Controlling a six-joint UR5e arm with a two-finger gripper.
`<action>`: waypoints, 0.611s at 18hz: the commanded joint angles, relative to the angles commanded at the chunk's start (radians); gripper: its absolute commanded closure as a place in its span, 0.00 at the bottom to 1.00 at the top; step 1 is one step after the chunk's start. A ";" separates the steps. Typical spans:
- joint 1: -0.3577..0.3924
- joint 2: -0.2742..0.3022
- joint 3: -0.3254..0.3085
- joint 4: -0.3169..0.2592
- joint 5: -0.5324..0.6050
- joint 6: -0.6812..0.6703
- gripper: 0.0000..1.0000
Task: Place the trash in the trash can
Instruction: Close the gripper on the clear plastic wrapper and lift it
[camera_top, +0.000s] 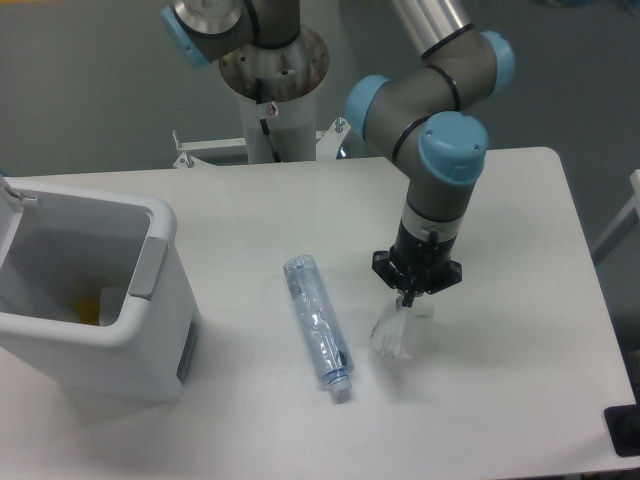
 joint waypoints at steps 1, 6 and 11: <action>0.002 0.003 0.002 0.000 -0.002 -0.005 1.00; -0.002 0.006 0.089 0.000 -0.040 -0.118 1.00; -0.049 0.086 0.114 0.000 -0.083 -0.207 1.00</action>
